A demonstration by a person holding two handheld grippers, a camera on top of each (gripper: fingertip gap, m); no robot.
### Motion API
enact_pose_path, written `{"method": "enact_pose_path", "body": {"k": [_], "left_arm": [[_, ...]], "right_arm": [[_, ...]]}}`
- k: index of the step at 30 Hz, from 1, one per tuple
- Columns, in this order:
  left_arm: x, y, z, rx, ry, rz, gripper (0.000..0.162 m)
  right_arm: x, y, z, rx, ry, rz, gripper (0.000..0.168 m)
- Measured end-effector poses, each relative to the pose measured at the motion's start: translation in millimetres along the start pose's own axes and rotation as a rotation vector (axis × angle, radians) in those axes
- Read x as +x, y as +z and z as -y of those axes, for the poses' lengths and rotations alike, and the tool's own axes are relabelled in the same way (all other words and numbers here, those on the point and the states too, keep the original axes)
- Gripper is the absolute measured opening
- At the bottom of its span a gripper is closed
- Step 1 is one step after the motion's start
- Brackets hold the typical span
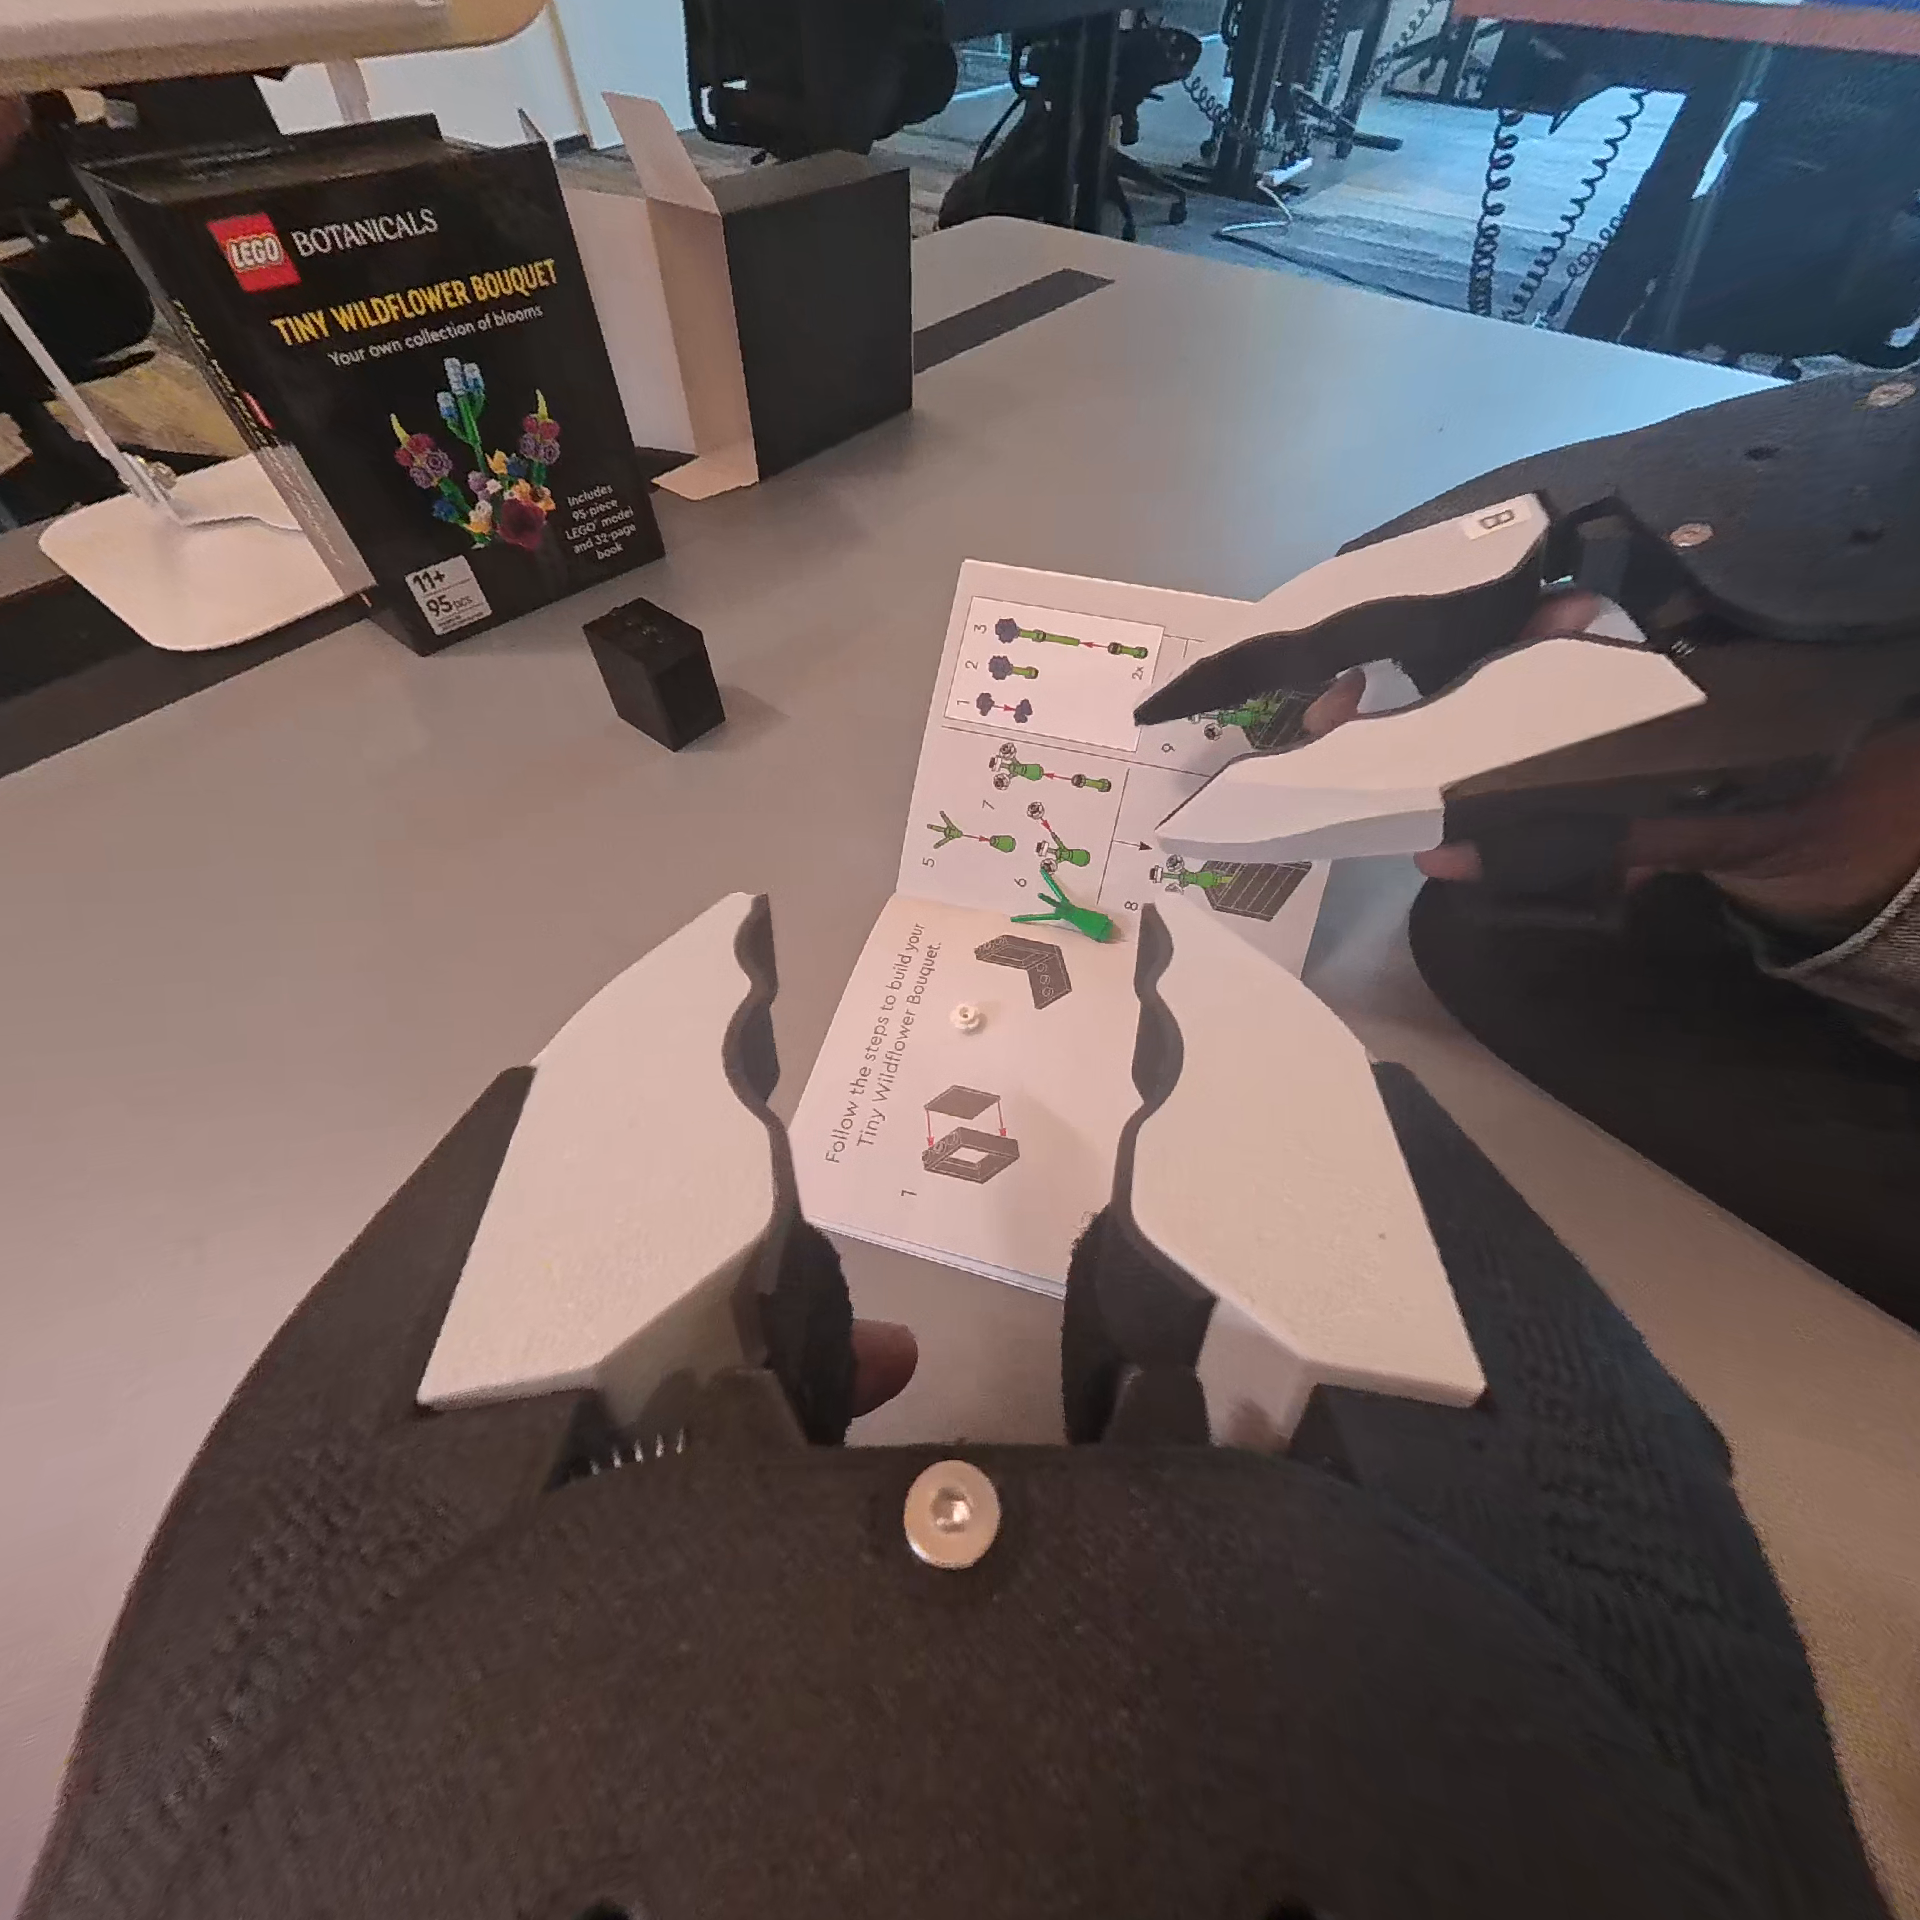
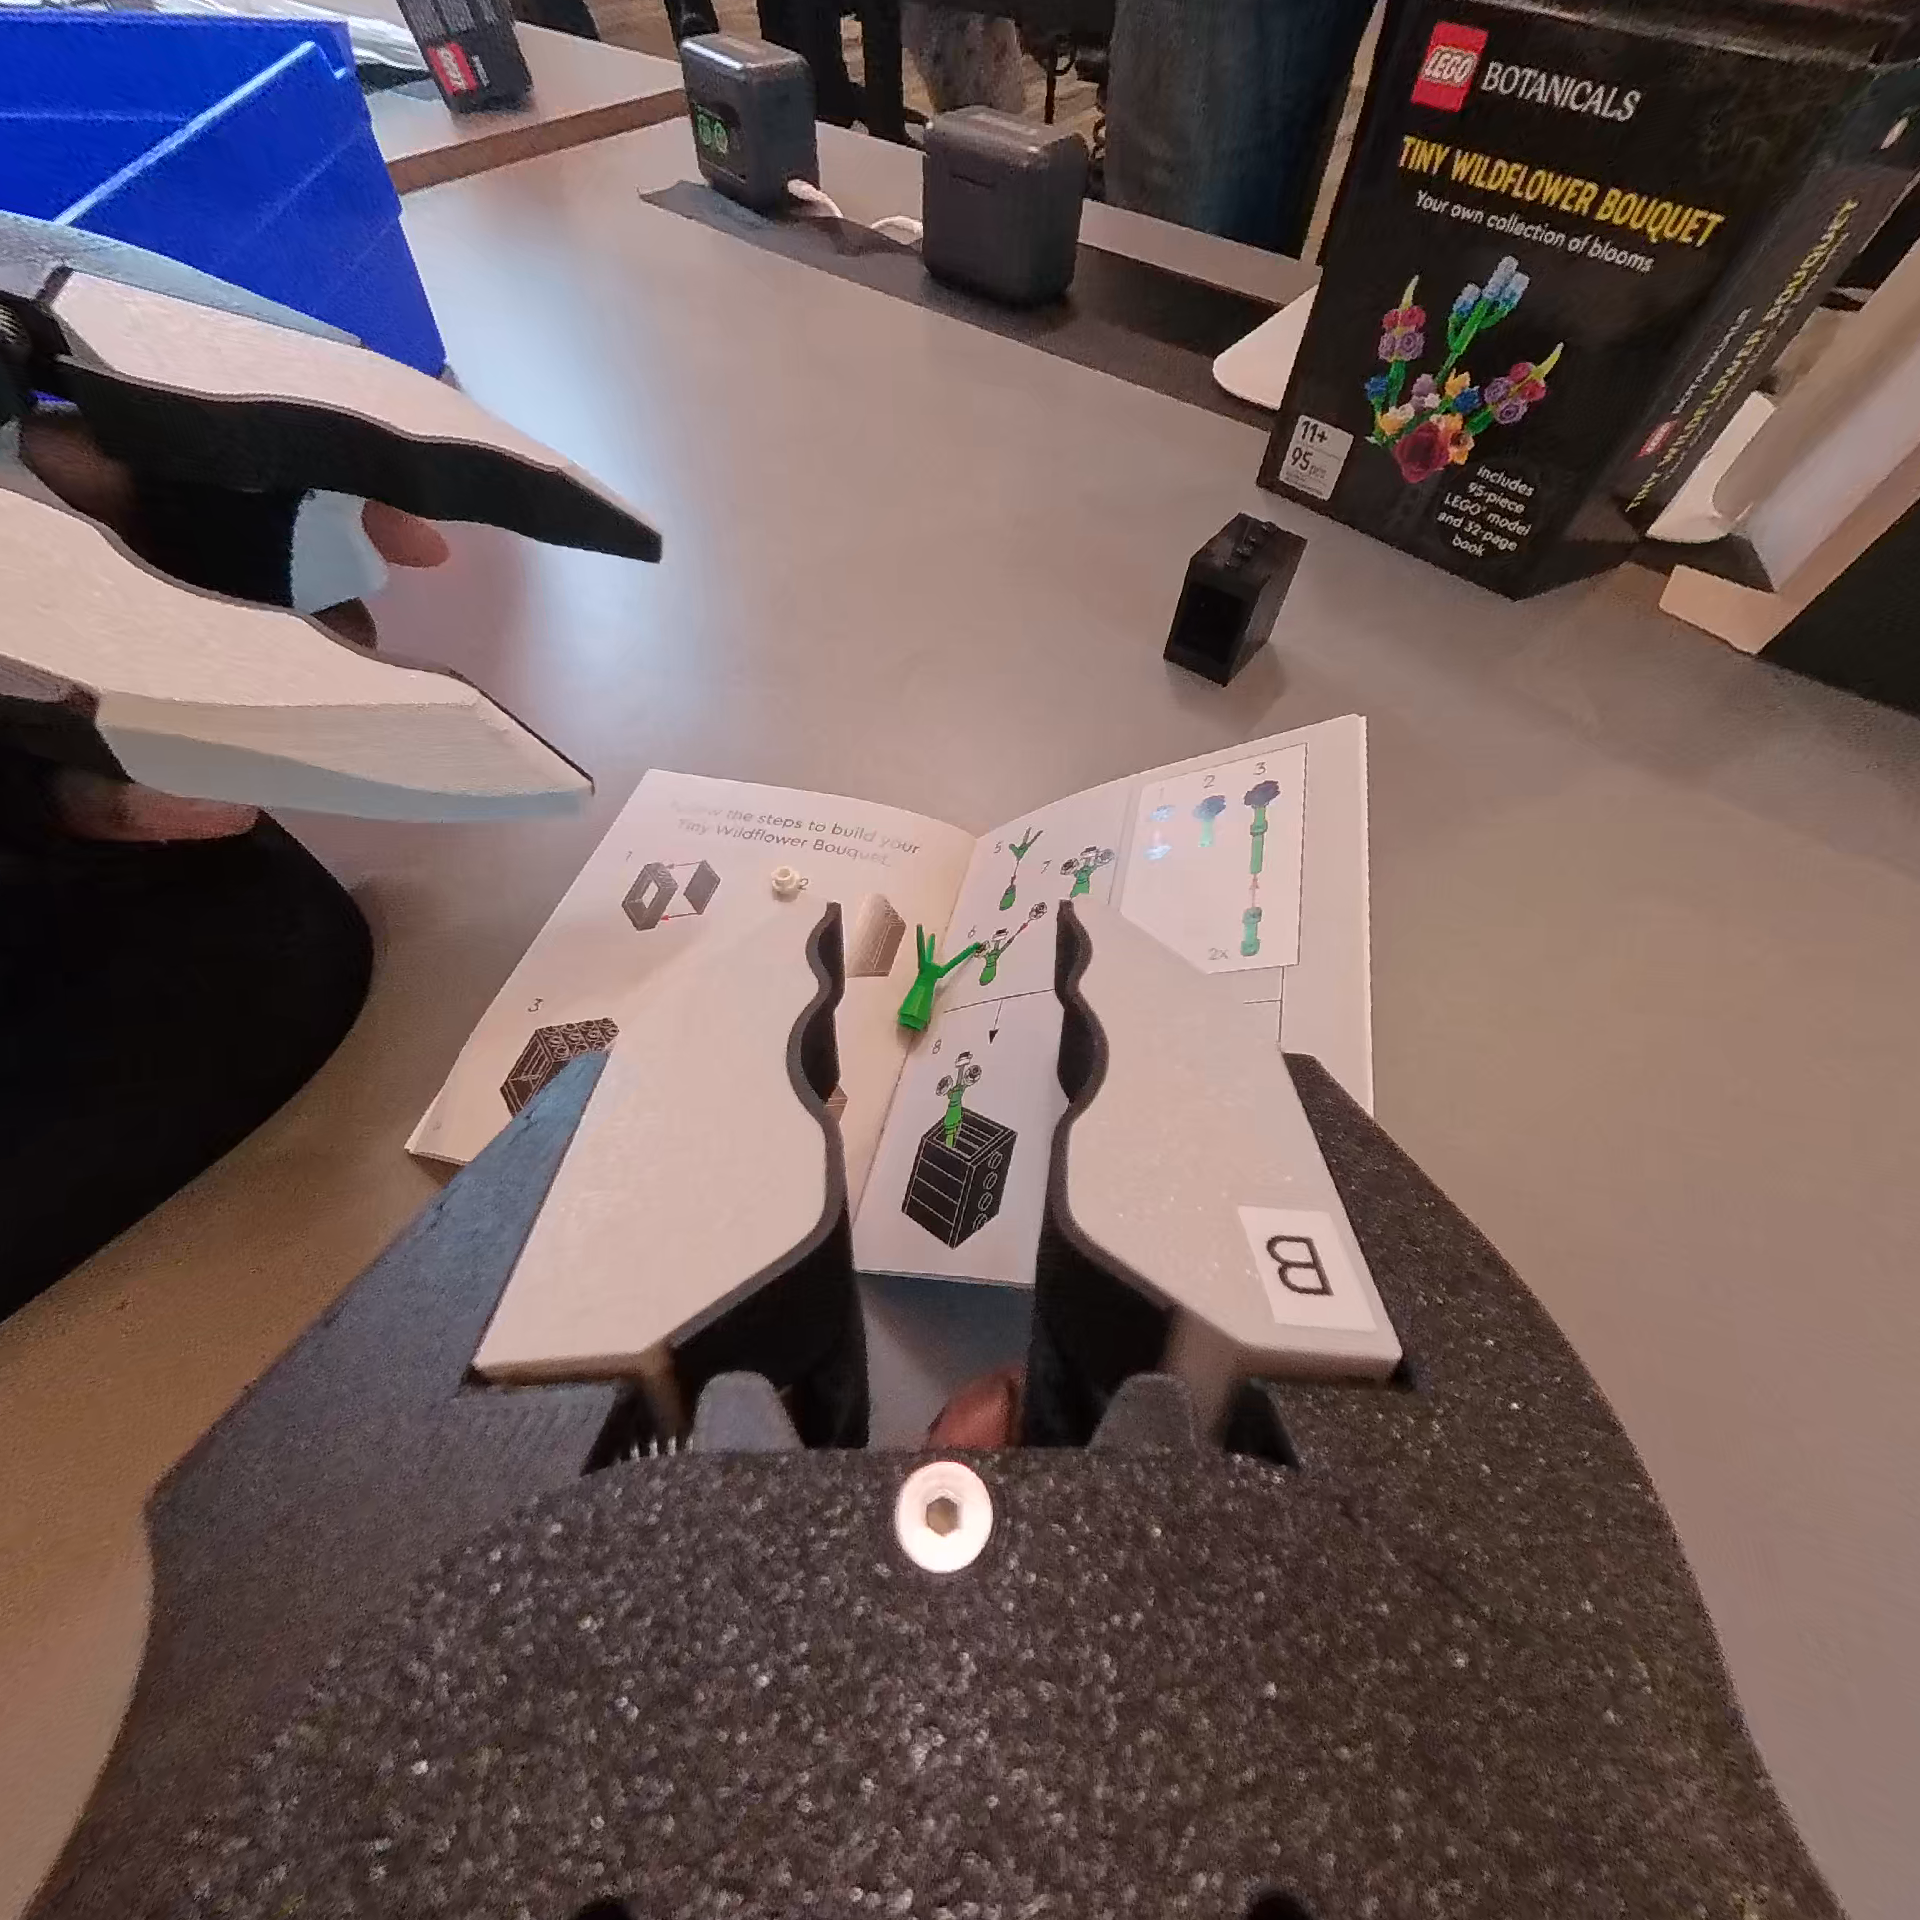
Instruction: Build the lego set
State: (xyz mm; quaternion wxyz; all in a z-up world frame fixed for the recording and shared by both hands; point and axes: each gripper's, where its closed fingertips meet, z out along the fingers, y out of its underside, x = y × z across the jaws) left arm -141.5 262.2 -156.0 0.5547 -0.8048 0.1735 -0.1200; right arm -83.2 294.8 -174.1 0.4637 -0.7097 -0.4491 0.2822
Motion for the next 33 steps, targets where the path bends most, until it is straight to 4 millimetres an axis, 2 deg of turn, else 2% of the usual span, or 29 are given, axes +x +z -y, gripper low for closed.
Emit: {"method": "enact_pose_path", "body": {"k": [17, 33], "left_arm": [[-2.2, 1.1, -2.4, -0.015, 0.001, 0.014, 0.076], [-3.4, 1.8, -4.4, -0.024, 0.007, 0.026, 0.079]], "right_arm": [[2.2, 0.7, -0.2, -0.002, 0.008, -0.013, 0.048], [3.0, -1.6, 2.8, 0.023, 0.012, -0.016, 0.050]]}}
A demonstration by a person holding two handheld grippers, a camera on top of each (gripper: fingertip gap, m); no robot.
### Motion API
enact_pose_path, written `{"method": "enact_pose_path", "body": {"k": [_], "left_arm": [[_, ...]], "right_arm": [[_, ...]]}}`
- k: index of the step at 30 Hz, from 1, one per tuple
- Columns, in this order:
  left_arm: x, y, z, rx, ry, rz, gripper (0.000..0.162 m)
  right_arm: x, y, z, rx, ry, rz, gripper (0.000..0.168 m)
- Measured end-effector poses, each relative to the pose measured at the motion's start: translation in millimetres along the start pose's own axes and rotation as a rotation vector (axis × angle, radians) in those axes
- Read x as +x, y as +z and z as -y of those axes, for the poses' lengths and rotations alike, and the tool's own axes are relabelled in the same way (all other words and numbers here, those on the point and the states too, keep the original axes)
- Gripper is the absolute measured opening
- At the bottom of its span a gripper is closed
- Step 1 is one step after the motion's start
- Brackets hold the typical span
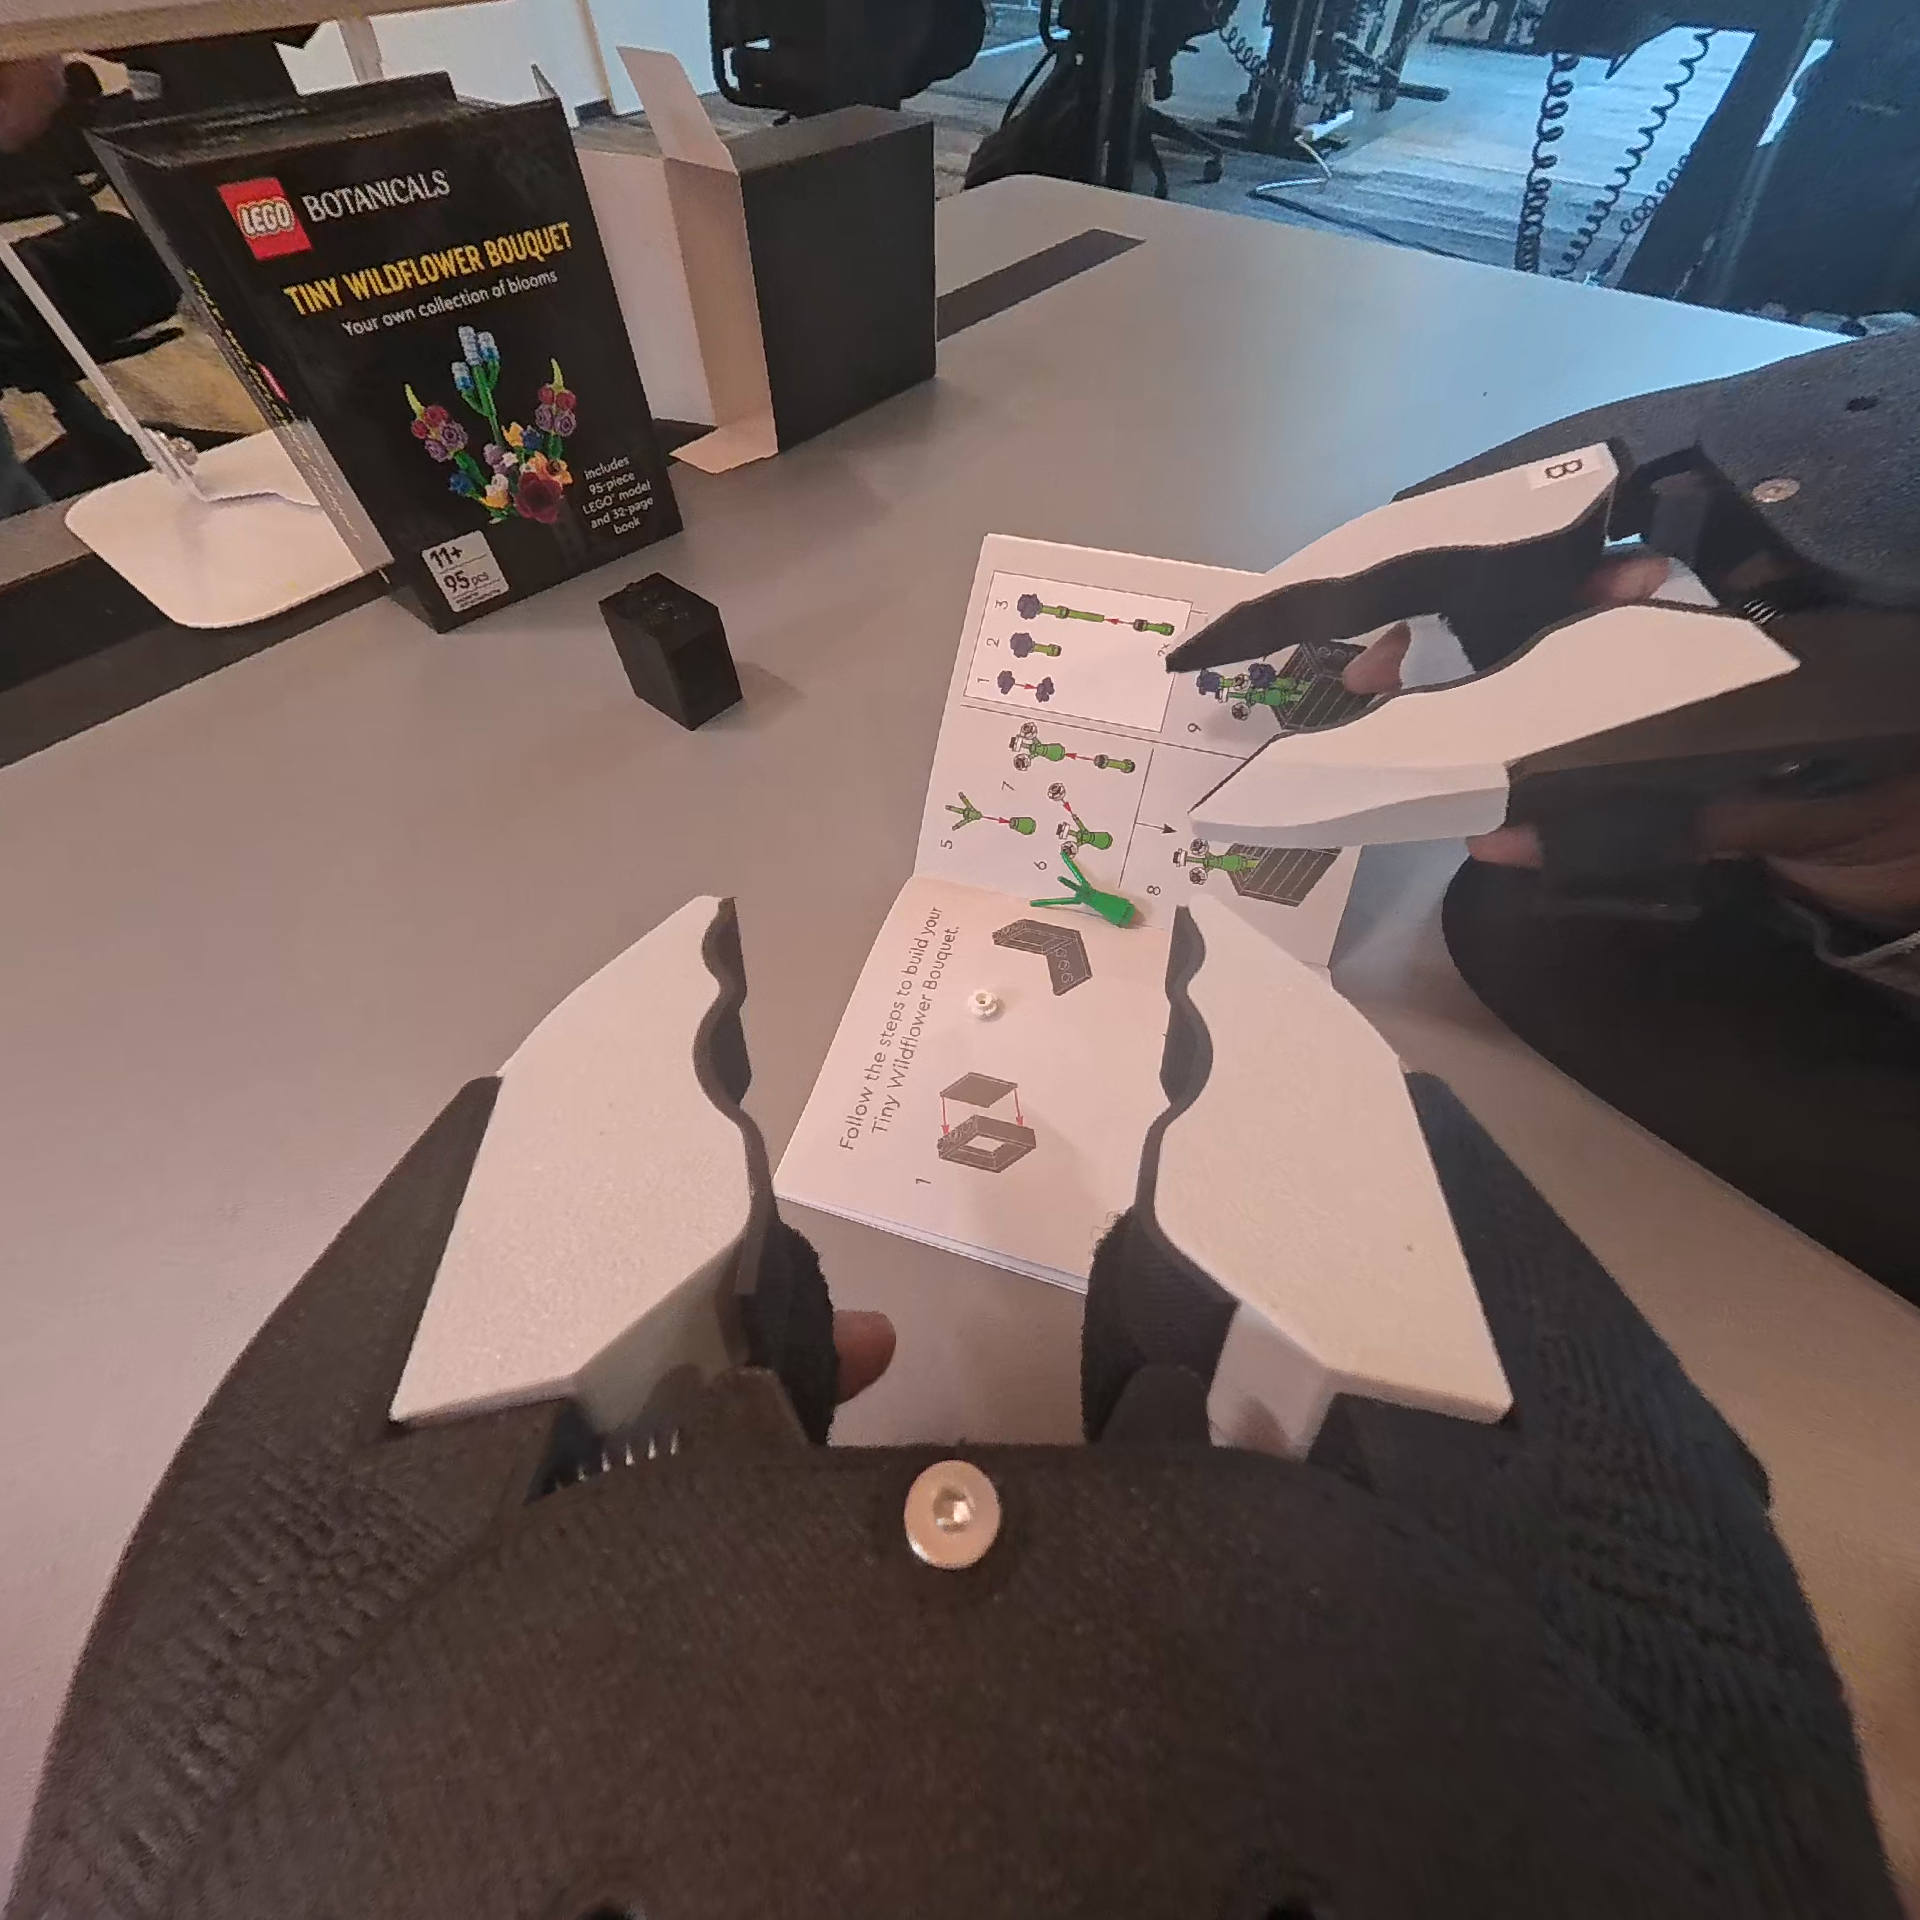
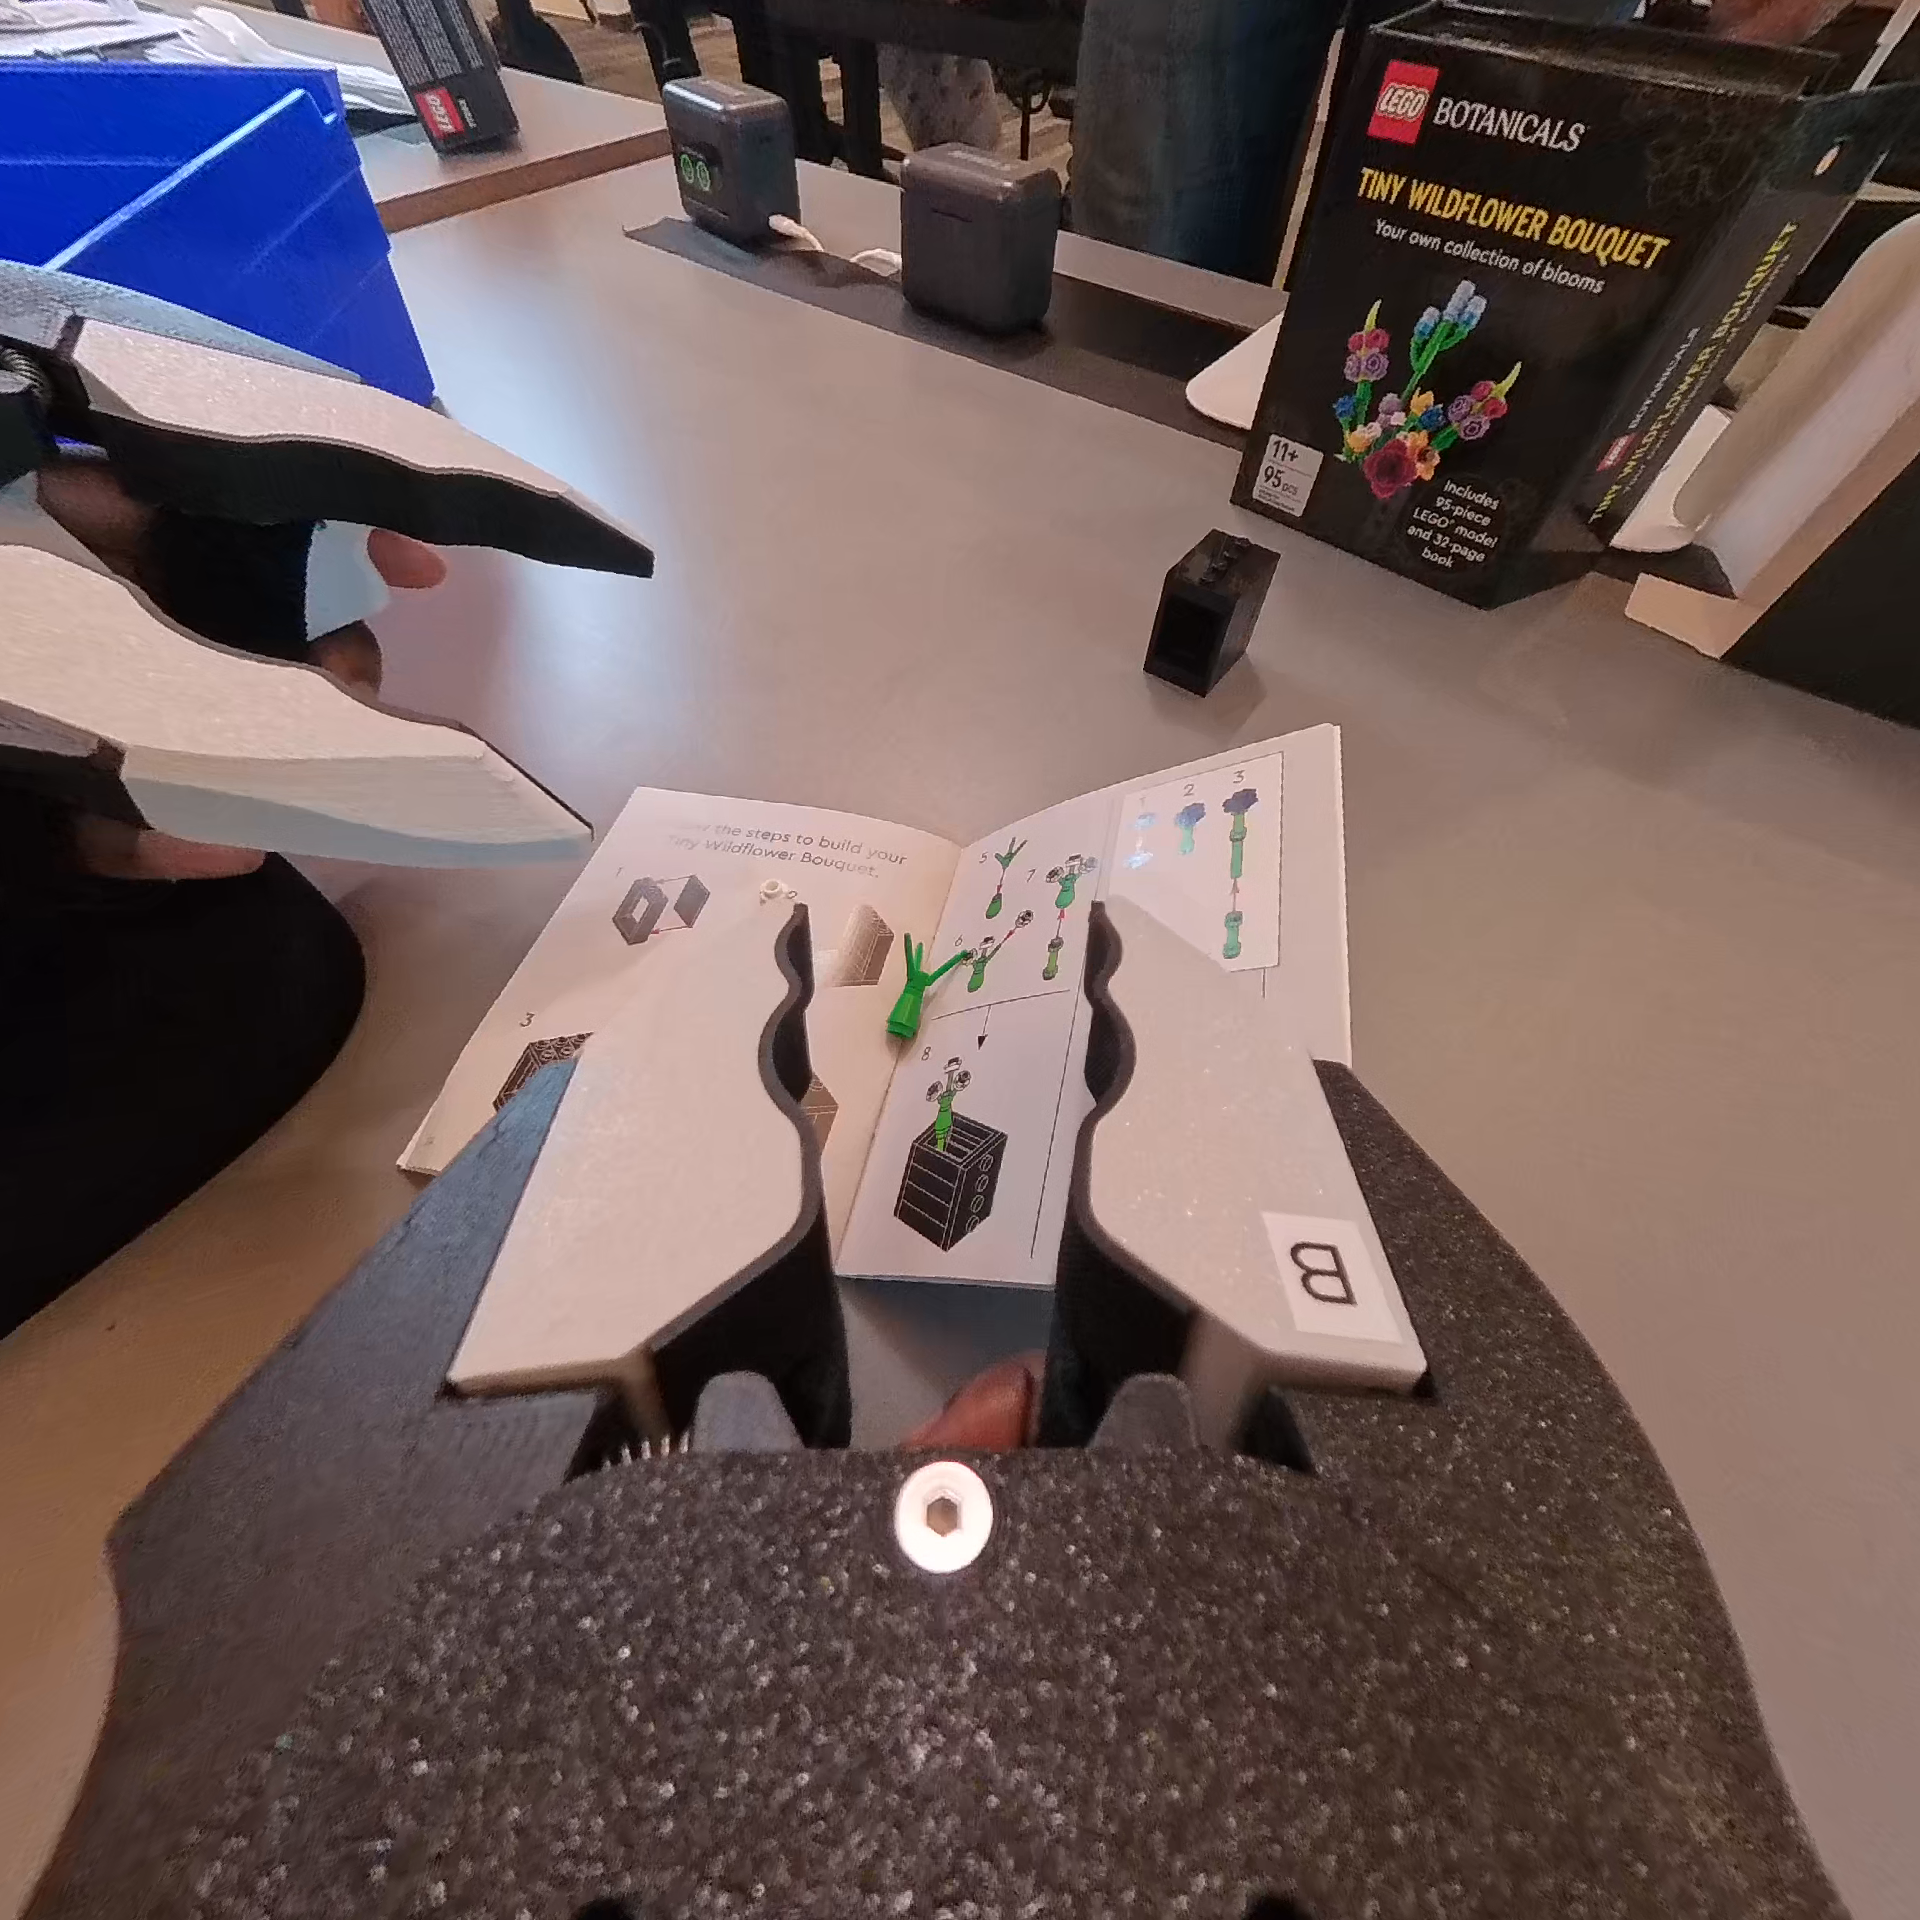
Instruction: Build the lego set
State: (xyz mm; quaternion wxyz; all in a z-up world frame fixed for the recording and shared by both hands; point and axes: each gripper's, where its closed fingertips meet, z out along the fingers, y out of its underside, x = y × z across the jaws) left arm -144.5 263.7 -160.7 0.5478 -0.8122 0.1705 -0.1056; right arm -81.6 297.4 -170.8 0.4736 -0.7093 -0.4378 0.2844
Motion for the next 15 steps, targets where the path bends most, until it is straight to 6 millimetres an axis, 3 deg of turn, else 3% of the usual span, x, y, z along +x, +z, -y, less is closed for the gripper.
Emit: {"method": "enact_pose_path", "body": {"k": [15], "left_arm": [[-0.7, -0.1, 0.2, 0.003, 0.005, 0.010, 0.082]], "right_arm": [[0.9, -3.4, 4.1, 0.034, 0.002, -0.005, 0.051]]}}
